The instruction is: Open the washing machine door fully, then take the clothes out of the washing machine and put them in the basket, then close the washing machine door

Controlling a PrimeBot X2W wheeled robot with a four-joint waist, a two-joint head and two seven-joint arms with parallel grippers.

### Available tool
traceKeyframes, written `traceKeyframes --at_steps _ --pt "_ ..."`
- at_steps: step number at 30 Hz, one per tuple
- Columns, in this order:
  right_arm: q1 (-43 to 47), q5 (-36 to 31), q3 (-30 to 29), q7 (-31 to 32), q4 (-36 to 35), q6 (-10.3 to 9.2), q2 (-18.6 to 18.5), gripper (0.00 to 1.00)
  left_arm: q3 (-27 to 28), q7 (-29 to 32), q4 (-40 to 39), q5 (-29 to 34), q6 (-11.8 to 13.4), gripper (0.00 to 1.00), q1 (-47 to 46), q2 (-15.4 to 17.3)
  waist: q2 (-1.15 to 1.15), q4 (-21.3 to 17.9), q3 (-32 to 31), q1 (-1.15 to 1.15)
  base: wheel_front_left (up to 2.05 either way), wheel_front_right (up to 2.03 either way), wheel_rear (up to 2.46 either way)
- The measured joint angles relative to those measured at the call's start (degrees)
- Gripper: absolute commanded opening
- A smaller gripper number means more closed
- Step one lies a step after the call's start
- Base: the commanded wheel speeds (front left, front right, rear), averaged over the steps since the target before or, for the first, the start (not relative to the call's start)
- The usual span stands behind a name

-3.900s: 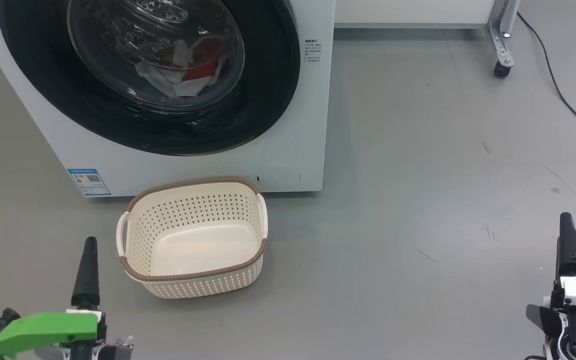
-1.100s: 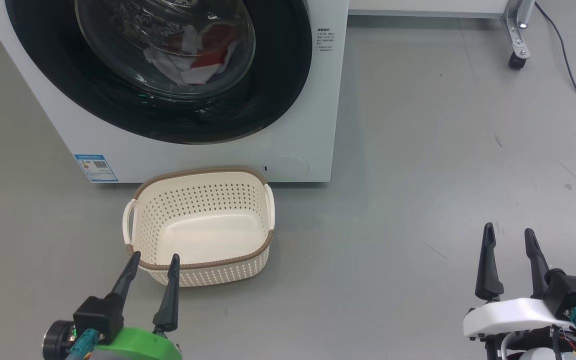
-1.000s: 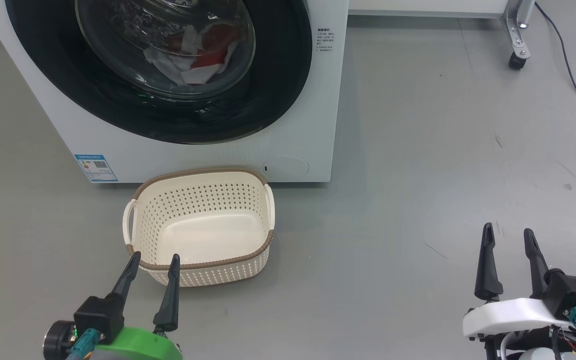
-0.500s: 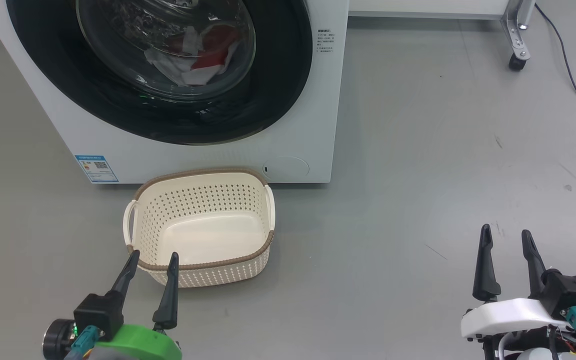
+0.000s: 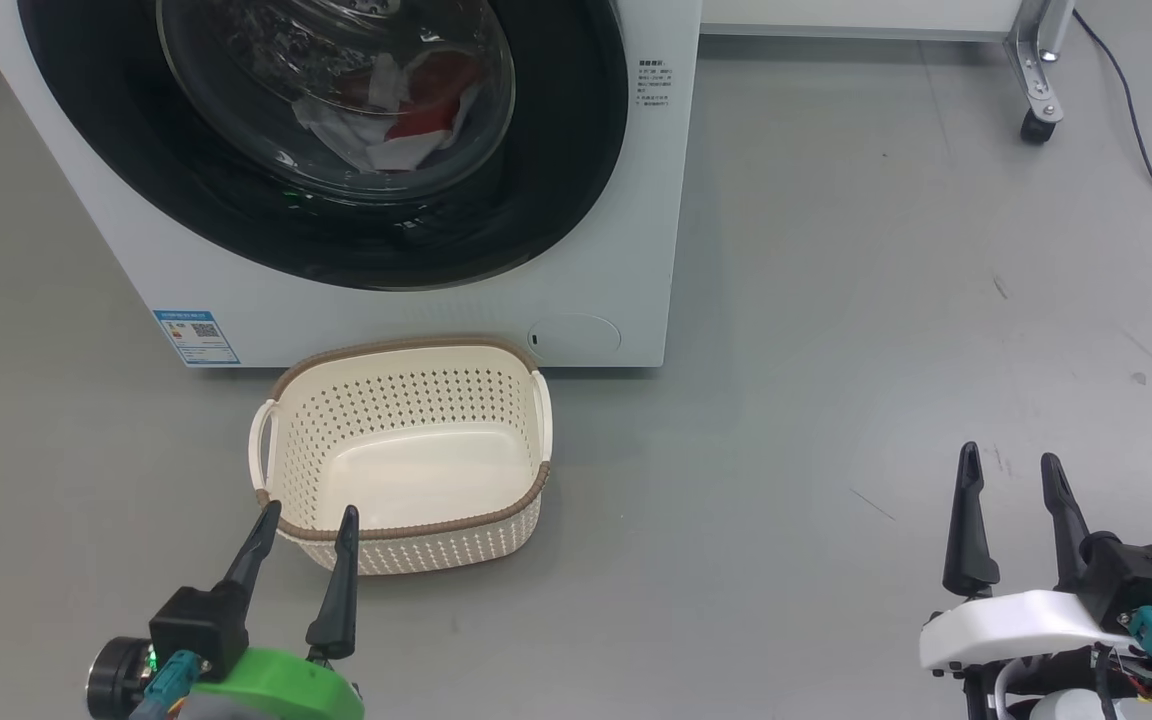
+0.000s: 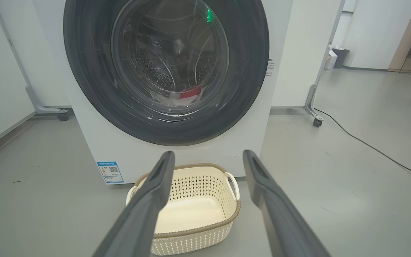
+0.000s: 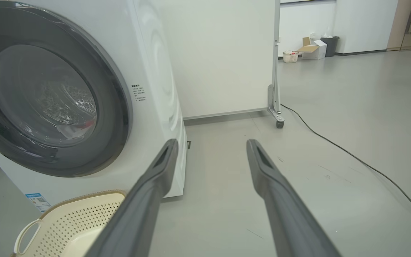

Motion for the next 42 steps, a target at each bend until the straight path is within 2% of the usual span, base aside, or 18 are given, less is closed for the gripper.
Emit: traceKeyframes --at_steps 11,12,13,14,20,24,33,42 --pt "-0.1 0.0 0.1 -0.2 -0.6 -0.37 0.0 1.00 0.2 0.0 0.0 0.1 -0.2 1.00 -0.1 -0.2 0.00 0.1 1.0 0.00 0.00 0.00 0.00" --pt "-0.1 0.0 0.1 -0.2 -0.8 -0.37 0.0 0.76 0.3 0.0 0.0 0.1 -0.3 1.00 -0.1 -0.2 0.00 0.2 1.2 0.00 0.00 0.00 0.00" --pt "-0.2 0.0 0.1 -0.4 -1.0 -0.42 0.0 0.08 0.3 0.0 -0.1 0.1 -0.4 1.00 -0.1 -0.3 0.00 0.2 1.4 0.00 0.00 0.00 0.00" --pt "-0.2 0.0 0.1 -0.4 -1.2 -0.42 0.0 0.00 0.3 0.0 -0.1 0.1 -0.5 1.00 -0.1 -0.3 0.00 0.2 1.6 0.00 0.00 0.00 0.00" --pt "-1.1 1.2 -0.2 -0.6 -2.4 -0.10 0.0 0.00 0.2 0.0 -0.4 0.2 -0.7 1.00 -1.4 -0.4 0.00 0.6 3.3 0.00 0.00 0.00 0.00" --pt "-2.4 5.4 -0.8 -0.6 -3.2 0.19 -0.1 0.00 0.1 0.0 -0.6 0.2 -1.0 1.00 -2.0 -0.5 0.00 1.1 4.8 0.00 0.00 0.00 0.00" --pt "-8.7 23.6 -4.3 0.3 -5.4 0.69 -0.1 0.00 -0.7 0.0 -1.5 0.6 -1.4 1.00 -4.2 -0.5 0.00 2.7 9.1 0.00 0.00 0.00 0.00" --pt "-20.0 35.5 -9.9 4.8 -7.6 0.15 -0.4 0.00 -2.3 0.0 -2.3 0.6 -2.0 1.00 -6.6 -0.5 0.00 5.3 14.8 0.00 0.00 0.00 0.00"
